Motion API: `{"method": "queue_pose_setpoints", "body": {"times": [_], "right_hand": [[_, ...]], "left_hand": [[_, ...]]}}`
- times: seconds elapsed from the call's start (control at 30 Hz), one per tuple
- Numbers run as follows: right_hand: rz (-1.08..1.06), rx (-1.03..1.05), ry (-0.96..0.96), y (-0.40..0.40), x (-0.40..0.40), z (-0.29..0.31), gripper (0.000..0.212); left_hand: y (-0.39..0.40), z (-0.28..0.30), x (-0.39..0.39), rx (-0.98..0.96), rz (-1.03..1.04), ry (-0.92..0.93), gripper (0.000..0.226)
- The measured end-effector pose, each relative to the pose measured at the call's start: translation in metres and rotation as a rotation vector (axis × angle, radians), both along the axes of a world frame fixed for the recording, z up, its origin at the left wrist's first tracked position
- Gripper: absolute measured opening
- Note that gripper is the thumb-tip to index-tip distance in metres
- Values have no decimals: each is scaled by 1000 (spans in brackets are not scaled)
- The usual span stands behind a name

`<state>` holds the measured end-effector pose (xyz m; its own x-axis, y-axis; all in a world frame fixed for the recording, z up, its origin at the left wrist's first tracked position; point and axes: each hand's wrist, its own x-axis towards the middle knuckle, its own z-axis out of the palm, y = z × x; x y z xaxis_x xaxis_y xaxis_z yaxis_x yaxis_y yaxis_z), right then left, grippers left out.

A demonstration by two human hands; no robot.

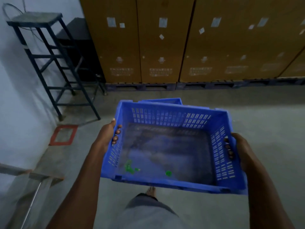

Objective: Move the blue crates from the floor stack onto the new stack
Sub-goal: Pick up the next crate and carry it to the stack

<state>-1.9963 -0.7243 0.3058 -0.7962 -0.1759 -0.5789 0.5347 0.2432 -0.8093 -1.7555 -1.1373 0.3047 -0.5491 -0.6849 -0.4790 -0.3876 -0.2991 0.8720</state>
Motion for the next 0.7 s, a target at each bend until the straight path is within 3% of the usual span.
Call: {"method": "queue_pose_setpoints", "body": {"times": [0.33,0.7], "right_hand": [[-42,-28,8,-99,-215,-19,38],[141,42,-120,-225,-465,-92,32]], "left_hand": [[-115,3,-236,-58,-33,-58,46],[-195,-71,-426,-27,86,-191,49]]}}
